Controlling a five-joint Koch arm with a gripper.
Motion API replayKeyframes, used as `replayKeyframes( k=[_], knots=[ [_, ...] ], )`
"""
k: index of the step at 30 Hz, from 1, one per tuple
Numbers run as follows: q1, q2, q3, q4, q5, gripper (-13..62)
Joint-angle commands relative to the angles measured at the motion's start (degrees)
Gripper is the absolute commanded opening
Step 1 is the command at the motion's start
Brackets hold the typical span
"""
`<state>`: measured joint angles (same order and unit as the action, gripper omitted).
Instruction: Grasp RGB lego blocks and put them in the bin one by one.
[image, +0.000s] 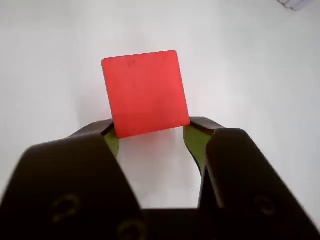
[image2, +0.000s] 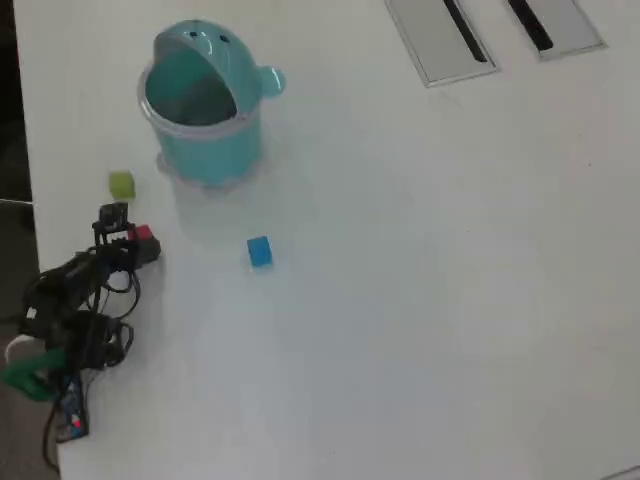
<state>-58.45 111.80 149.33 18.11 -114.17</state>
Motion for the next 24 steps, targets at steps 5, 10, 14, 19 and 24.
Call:
replayKeyframes(
  k=[5,10,14,19,24],
  knots=[
    [-0.53,4.13,-2.02,-0.88,0.88,13.3],
    [-0.35,6.24,-2.46,1.32,1.05,13.2],
    [0.26,8.35,-2.99,3.16,1.32,12.4],
    [0.97,11.6,-5.27,6.5,1.32,12.4],
    [0.44,13.71,-11.6,11.16,2.9,12.4]
  ],
)
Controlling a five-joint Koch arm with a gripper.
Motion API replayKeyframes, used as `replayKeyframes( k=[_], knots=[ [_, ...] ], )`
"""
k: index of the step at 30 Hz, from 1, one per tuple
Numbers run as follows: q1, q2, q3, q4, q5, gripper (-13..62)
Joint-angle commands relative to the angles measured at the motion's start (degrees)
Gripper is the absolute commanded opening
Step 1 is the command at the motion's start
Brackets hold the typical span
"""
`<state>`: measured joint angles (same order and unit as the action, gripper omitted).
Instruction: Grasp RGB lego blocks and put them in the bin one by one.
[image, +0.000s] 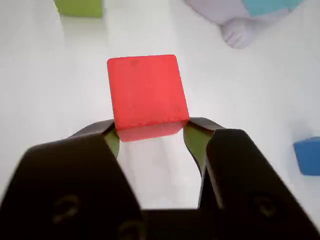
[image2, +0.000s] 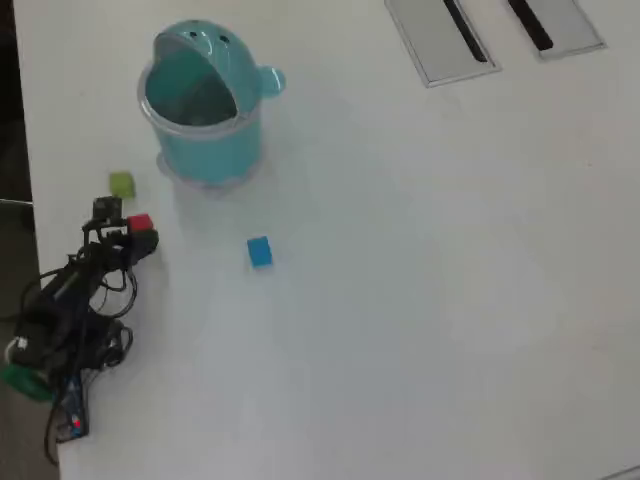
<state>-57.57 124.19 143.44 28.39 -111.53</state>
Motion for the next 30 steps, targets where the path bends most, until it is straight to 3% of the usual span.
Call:
replayKeyframes(
  k=[1,16,30],
  knots=[
    [-0.88,1.67,-7.12,1.32,1.32,12.4],
    [0.79,0.62,-31.29,1.49,7.56,12.4],
    [3.87,-19.07,-60.73,0.18,7.73,12.3]
  ],
)
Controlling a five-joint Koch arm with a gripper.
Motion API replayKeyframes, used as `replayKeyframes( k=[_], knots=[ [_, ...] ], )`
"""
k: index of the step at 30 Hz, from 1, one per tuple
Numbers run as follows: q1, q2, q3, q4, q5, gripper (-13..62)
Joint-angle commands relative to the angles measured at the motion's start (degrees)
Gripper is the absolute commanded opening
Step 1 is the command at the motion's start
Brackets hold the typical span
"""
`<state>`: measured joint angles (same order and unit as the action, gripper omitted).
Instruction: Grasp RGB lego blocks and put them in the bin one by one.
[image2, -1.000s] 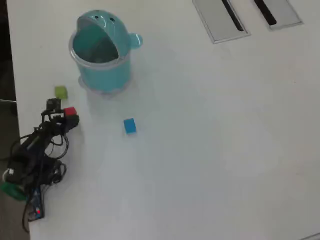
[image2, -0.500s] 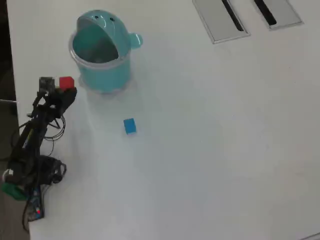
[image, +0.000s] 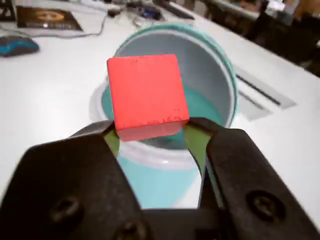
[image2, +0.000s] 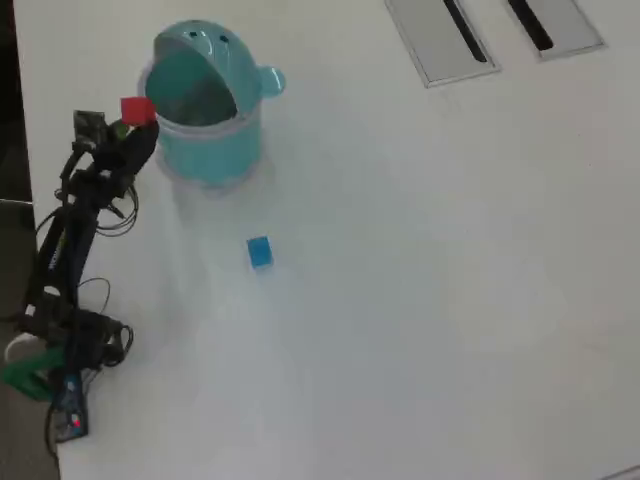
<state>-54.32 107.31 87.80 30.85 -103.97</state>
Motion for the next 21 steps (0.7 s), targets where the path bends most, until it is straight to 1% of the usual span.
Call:
replayKeyframes(
  k=[1,4,5,9,10,11,19,20,21],
  knots=[
    [0.62,-3.16,-6.24,-2.29,0.18,12.3],
    [0.7,-6.59,-9.32,-2.64,0.18,12.3],
    [0.7,-10.46,-12.66,-2.81,0.44,12.3],
    [0.7,-16.44,-17.84,-4.22,0.62,12.3],
    [0.79,-23.12,-26.02,-4.04,0.62,12.3],
    [0.79,-26.54,-29.71,-3.87,0.62,12.3],
    [0.26,-34.28,-39.11,-3.96,0.62,12.5],
    [0.26,-34.8,-39.99,-4.04,0.53,12.8],
    [0.26,-36.21,-41.75,-4.04,0.53,15.6]
  ],
)
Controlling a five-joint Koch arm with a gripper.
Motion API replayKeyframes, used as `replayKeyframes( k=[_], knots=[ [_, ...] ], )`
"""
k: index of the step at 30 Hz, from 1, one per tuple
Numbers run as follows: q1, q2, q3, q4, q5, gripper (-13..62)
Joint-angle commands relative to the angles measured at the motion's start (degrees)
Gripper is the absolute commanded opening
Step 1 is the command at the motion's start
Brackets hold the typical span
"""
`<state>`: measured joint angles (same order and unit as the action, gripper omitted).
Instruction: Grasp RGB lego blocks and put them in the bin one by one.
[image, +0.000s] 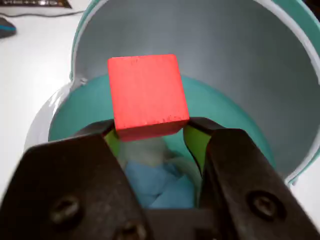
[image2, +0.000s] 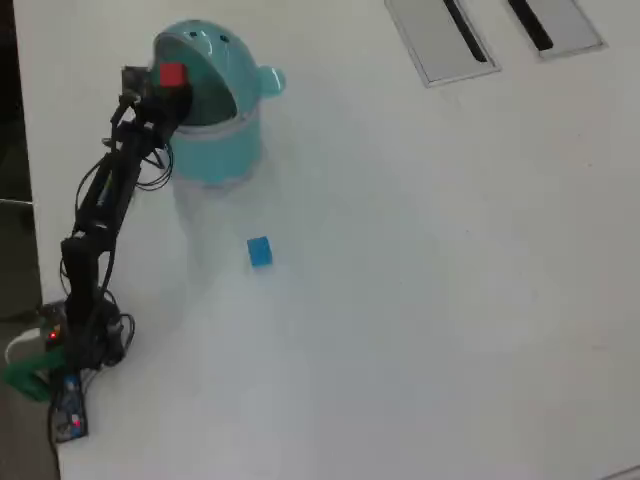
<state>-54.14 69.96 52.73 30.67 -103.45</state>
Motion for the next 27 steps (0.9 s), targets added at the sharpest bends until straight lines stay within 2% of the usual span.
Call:
replayKeyframes(
  k=[1,4,7,15,27],
  knots=[
    [0.18,0.7,-6.94,-3.87,-0.35,18.6],
    [0.7,0.0,-6.94,-4.13,-3.25,29.1],
    [0.79,0.26,-6.77,-3.96,-4.31,32.3],
    [-1.85,6.5,-0.97,-3.25,-3.78,32.3],
    [-7.82,28.04,32.17,-8.61,-2.02,31.2]
  ],
)
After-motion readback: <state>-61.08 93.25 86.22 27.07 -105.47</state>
